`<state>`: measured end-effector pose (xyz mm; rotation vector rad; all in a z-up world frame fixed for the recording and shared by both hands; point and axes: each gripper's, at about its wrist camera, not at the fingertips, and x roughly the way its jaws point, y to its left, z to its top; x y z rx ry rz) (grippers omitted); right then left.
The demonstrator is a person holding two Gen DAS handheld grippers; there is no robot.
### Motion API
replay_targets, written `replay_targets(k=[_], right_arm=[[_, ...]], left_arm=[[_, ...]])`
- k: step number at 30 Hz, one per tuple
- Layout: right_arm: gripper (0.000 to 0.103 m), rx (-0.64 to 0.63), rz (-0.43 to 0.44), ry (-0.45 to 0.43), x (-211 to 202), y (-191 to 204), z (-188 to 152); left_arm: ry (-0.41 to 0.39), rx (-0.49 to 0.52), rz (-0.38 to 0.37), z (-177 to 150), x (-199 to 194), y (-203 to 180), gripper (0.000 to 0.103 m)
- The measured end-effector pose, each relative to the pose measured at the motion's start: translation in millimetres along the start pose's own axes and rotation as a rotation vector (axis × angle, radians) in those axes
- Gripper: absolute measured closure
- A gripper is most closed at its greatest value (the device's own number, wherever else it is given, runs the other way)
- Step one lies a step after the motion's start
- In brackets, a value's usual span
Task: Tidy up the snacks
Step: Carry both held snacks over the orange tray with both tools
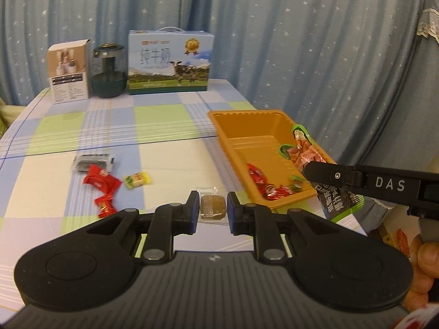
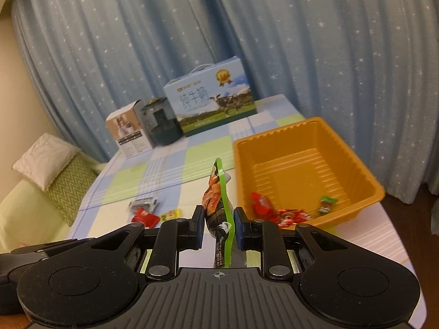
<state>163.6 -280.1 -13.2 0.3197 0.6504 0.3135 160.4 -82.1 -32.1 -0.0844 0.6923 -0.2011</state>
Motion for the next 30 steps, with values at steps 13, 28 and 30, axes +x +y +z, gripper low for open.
replay_targets(k=[13,28,30], right_arm=[[0.08,0.057,-0.08,-0.033,-8,-63,26],[0.08,0.105,-0.098,-0.002,40,-107,43],[0.08,0.114,-0.101,-0.003,43,-111,44]], left_arm=[[0.005,0.012,-0.099,23,35,-39,0.084],[0.037,0.034,-0.164,44,110,-67,0.084],[0.031,0.032,-0.168,45,117,-68,0.084]])
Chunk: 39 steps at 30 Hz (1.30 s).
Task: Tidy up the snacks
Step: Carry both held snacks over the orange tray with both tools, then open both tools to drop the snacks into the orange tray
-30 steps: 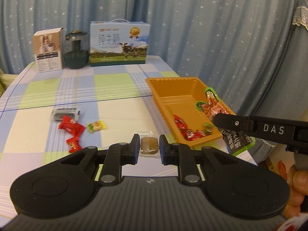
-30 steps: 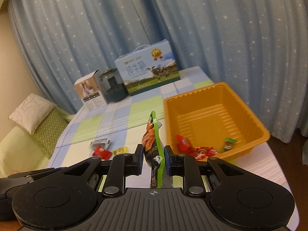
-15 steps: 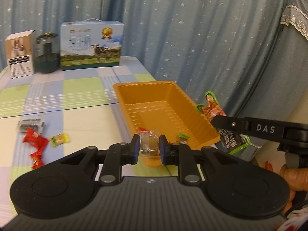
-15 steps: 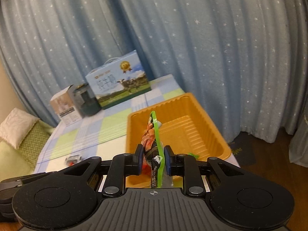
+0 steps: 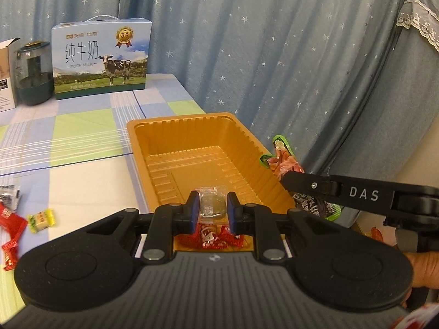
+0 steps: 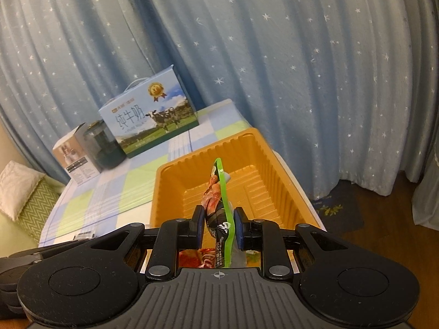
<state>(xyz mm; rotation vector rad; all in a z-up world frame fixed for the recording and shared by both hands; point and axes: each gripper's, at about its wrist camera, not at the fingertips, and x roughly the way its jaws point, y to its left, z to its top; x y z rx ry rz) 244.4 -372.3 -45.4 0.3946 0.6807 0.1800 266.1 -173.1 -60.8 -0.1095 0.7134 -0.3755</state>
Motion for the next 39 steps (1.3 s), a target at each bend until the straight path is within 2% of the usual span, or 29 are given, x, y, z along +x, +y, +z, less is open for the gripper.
replay_targets(k=[2,5,19,25,27,28,29,32,37,39], right_arm=[[0.08,0.008,-0.004,-0.001,3,-2,1],[0.08,0.02,-0.005,0.001,4,-5,1],[0.08,0.011,0.006,0.012,17,-1,5],[0.08,0.046,0.044,0.007,29,-2,7],[0.072,0.064,0.054,0.005,30,-4,7],[0.052,0.064,0.05,0.002,28,-4,6],[0.04,0.064,0.047,-0.003,24,-4,6],[0.04,0.072,0.042,0.005,16,-5,2],[0.04,0.05,0.028,0.011,-4,5,-8],[0.04,0.033,0.026,0.013,-13,13,-12]], left_arm=[[-0.008,0.002,-0.013,1,6,0,0.084],[-0.007,0.011,-0.004,3,13,2,0.074],[-0.023,-0.075,0.066,-22,-24,34,0.071],[-0.025,-0.088,0.076,-26,-35,39,0.07],[-0.026,-0.086,0.083,-28,-38,39,0.069],[-0.026,-0.085,0.086,-29,-41,40,0.069],[-0.026,-0.084,0.089,-30,-44,40,0.068],[-0.025,-0.074,0.106,-35,-53,41,0.064],[-0.024,-0.088,0.129,-43,-72,44,0.063],[-0.025,-0.095,0.14,-45,-81,46,0.058]])
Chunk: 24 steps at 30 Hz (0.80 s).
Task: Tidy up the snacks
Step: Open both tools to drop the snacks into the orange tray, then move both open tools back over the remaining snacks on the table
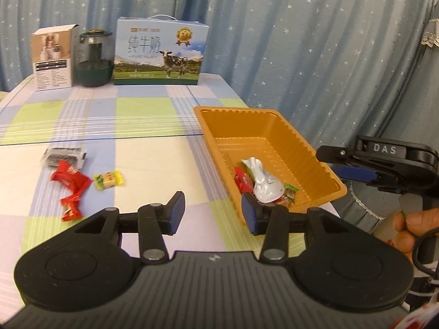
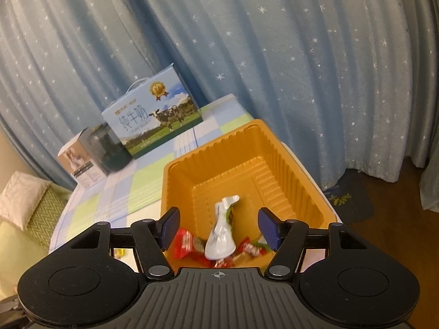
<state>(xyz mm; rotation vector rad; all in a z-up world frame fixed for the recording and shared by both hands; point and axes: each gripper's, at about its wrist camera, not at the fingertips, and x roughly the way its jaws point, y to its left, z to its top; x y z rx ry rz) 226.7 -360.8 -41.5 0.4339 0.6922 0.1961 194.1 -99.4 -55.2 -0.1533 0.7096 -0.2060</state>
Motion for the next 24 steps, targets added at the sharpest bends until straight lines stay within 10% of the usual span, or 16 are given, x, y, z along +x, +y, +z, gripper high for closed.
replay_targets(k=[24], right_arm=[[0.035,-0.119,0.081,0.047,-47,104,-58]], left_arm=[[-0.077,-0.068,0.163,-20,-116,66,0.032]])
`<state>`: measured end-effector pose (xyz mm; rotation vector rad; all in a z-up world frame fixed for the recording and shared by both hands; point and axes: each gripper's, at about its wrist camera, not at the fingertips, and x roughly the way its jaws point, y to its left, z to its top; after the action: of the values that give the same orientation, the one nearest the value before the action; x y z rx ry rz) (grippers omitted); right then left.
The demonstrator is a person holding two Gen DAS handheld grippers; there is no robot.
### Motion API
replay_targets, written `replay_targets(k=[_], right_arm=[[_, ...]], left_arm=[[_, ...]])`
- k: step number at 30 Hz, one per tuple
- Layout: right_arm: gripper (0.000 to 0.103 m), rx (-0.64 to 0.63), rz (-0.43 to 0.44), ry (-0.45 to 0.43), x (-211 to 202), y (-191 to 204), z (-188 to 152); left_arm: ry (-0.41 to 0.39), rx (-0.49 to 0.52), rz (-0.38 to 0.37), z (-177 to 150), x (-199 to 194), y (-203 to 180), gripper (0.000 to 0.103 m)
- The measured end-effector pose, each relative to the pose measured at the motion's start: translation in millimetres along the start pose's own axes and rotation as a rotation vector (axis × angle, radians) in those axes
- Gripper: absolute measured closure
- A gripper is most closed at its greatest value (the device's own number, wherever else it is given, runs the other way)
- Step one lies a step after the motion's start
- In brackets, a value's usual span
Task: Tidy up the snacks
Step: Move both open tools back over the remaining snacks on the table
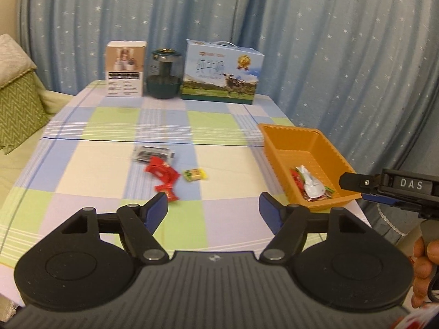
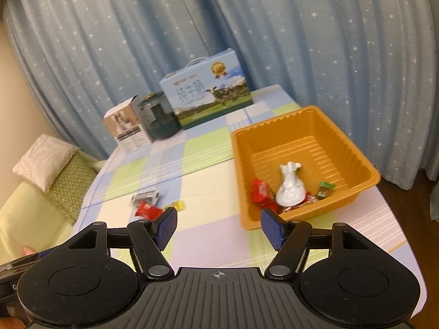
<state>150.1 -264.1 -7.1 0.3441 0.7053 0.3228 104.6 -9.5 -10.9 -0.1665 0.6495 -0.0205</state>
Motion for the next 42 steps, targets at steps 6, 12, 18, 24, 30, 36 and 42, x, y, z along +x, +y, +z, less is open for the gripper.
replay_targets(k=[6,12,18,24,30,36,42], right_arm=[[0.033,-0.033,0.019,0.019,7,21,-5],[0.032,-0.059,0.04,0.039,20,40,-12],[0.032,-0.076,0.058,0.072,43,53,-19],[0.032,-0.086,0.059,0.083,66,57,-25],[0.032,-0.088,0.05,0.063,89,55,-27],[0.032,-0.113,0.025,0.051,120,51,-28],[0.047,-0.121,0.012,0.089,160,42,-31]], left_arm=[[-0.015,-0.02,0.036,-2,-13,23,0.026],[-0.021,-0.027,0.071,-3,-18,43,0.026],[-0.009,-0.025,0.105,-4,-10,63,0.026],[0.019,-0.024,0.113,-7,9,78,0.027],[0.046,-0.034,0.118,-10,40,81,0.027],[0.066,-0.041,0.113,-13,83,79,0.032],[0.088,-0.023,0.076,-18,130,76,0.042]])
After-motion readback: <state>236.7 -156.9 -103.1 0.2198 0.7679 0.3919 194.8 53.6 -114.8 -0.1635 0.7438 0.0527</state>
